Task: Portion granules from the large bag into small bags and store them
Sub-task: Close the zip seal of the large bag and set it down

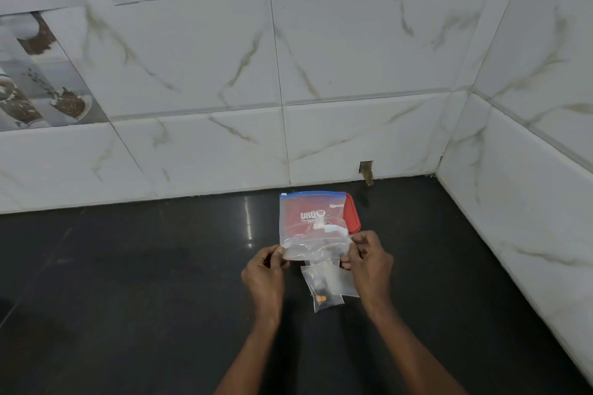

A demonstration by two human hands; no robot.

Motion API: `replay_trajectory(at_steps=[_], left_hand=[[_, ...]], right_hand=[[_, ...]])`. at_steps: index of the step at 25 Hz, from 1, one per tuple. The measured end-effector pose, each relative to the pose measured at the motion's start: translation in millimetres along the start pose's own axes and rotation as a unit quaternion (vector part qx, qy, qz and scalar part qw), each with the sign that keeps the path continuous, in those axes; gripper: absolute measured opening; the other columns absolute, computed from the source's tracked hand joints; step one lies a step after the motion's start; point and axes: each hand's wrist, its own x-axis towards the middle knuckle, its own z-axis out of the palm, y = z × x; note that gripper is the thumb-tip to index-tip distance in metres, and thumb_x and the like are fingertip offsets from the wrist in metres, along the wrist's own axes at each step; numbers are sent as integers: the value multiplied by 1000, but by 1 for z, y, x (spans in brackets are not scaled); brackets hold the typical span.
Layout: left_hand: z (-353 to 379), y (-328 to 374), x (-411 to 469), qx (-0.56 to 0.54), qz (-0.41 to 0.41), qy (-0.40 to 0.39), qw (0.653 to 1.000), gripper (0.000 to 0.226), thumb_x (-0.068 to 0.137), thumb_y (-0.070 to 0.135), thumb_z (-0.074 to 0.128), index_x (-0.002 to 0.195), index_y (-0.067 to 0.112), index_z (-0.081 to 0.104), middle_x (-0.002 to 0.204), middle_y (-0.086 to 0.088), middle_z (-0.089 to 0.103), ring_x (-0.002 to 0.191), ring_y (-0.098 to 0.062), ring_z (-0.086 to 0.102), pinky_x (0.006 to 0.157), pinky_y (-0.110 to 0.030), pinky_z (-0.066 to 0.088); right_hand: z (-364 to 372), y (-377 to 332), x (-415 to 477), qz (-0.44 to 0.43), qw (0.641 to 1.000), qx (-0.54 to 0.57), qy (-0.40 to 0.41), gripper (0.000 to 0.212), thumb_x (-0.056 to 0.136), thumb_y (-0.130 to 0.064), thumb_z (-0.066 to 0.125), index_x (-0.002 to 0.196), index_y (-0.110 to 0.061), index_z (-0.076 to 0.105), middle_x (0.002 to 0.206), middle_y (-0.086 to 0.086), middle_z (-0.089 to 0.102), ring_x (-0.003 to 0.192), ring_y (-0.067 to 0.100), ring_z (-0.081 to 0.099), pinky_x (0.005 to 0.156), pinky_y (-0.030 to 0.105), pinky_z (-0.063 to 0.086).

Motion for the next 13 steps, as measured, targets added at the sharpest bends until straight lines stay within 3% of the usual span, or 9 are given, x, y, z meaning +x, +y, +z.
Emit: replay_trajectory(at_steps=[3, 5, 8, 11, 13], left_hand=[[0, -4, -6, -6, -16, -39, 999, 18, 94, 6, 68, 106, 17, 74, 93, -5, 78, 80, -20, 78, 76, -34, 63], [-2, -5, -1, -85, -84, -73, 990, 36, 89, -3, 70, 120, 16, 68, 96, -6, 78, 87, -27, 77, 80, -39, 64], [-5, 1, 7, -92, -134, -144, 976, 33, 94, -7, 61, 117, 16, 66, 90, -12, 79, 74, -24, 77, 68, -31, 65], [-4, -2, 9, 50, -41, -157, 986, 25, 102, 2, 51, 119, 4, 69, 81, -14, 78, 64, -22, 75, 61, -30, 63], [-2, -1, 6, 74, 18, -118, 990, 28, 102, 3, 50, 118, 10, 71, 83, -9, 78, 65, -18, 76, 61, -26, 62]], right_hand=[[4, -2, 0, -11, 1000, 7, -21, 24, 93, 0, 54, 99, -17, 69, 71, 16, 67, 63, 24, 71, 65, 36, 62], [2, -3, 2, -6, 999, 19, -28, 21, 91, 3, 55, 92, -12, 69, 72, 20, 66, 65, 31, 70, 63, 38, 62], [-1, -3, 3, 7, 999, 9, -44, 14, 88, 6, 59, 85, -5, 67, 75, 17, 69, 67, 30, 71, 58, 34, 61], [-1, -2, 1, 8, 998, -19, -61, 14, 90, 1, 61, 81, -10, 64, 74, 8, 68, 63, 17, 71, 56, 29, 60], [-2, 1, 4, 1, 997, -49, -56, 15, 89, -1, 61, 80, -14, 61, 73, 7, 67, 63, 15, 70, 58, 33, 61]])
